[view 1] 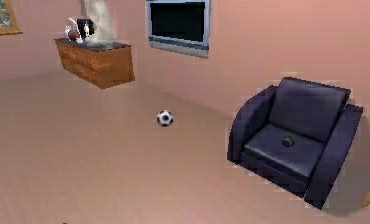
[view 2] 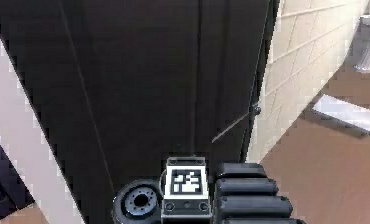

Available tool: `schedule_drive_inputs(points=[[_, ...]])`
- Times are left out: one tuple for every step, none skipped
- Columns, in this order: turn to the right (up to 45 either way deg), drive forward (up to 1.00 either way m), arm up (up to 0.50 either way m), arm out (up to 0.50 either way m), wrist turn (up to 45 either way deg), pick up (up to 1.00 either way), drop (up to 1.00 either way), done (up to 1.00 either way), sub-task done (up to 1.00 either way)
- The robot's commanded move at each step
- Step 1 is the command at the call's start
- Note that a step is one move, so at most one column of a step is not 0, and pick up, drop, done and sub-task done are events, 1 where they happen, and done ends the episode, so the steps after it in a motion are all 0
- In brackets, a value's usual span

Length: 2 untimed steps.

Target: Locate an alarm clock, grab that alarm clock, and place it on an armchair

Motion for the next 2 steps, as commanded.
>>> schedule_drive_inputs(points=[[-45.0,0.00,0.00,0.00,0.0,0.00,0.00,0.00,0.00],[-45.0,0.00,0.00,0.00,0.0,0.00,0.00,0.00,0.00]])
